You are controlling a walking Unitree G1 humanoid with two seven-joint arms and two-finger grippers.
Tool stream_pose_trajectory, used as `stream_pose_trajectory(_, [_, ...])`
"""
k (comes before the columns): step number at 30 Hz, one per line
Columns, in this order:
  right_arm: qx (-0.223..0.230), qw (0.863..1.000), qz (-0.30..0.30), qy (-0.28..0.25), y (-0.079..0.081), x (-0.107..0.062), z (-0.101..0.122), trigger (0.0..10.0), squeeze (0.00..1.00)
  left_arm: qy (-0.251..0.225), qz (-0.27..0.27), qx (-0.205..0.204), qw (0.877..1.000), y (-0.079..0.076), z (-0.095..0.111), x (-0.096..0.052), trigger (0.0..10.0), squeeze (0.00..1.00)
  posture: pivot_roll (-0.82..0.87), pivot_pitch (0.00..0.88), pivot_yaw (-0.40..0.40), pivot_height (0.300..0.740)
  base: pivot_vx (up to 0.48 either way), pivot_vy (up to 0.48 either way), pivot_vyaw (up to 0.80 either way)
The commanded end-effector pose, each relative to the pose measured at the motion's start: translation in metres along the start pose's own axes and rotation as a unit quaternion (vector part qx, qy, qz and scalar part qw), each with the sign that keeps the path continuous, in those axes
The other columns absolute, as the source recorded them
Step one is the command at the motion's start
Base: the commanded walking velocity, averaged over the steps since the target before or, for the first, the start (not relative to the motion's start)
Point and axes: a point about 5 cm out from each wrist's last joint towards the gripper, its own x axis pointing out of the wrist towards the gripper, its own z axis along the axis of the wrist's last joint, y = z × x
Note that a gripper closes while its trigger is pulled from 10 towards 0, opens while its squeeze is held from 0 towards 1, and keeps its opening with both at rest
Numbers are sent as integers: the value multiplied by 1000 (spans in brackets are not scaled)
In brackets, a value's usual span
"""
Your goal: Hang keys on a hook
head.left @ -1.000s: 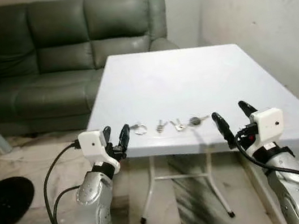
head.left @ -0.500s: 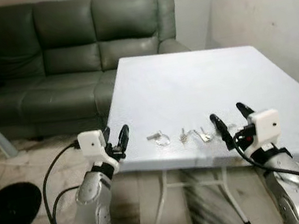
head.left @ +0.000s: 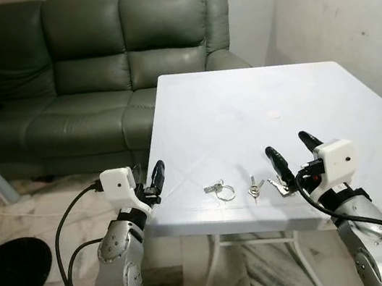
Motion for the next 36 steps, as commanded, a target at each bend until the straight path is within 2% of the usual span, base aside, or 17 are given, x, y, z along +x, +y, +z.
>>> stream_pose_trajectory(1, [-1, 1000, 7, -1, 0, 1, 3, 10000, 0, 7, -4, 8, 1000, 0, -1, -1, 10000, 0, -35, 0, -54, 740, 0, 0, 0])
stream_pose_trajectory(9, [-9, 1000, 14, 12, -3, 1, 1, 10000, 0, 13, -33, 21, 999, -10, -5, -4, 10000, 0, -31, 0, -64, 740, 0, 0, 0])
stream_pose_trajectory(14, [-11, 1000, 19, 20, -5, 2, 0, 10000, 0, 18, -72, 36, 997, -22, -9, -8, 10000, 0, -25, 0, -70, 740, 0, 0, 0])
stream_pose_trajectory(16, [8, 999, 4, 32, -5, 7, 0, 10000, 0, 16, -102, 65, 993, -30, -10, -11, 10000, 0, -24, 0, -73, 740, 0, 0, 0])
stream_pose_trajectory(27, [78, 993, -42, 71, 11, 21, -5, 10000, 0, 21, -173, 102, 979, -51, -13, -22, 10000, 0, -2, 4, -84, 740, 0, 0, 0])
stream_pose_trajectory(31, [66, 990, -79, 97, 13, 22, -12, 10000, 0, 24, -192, 109, 975, -57, -16, -26, 10000, 0, -2, 6, -84, 740, 0, 0, 0])
stream_pose_trajectory(36, [50, 982, -126, 135, 9, 12, -25, 10000, 0, 27, -205, 107, 973, -62, -18, -30, 10000, 0, -8, 15, -81, 740, 0, 0, 0])
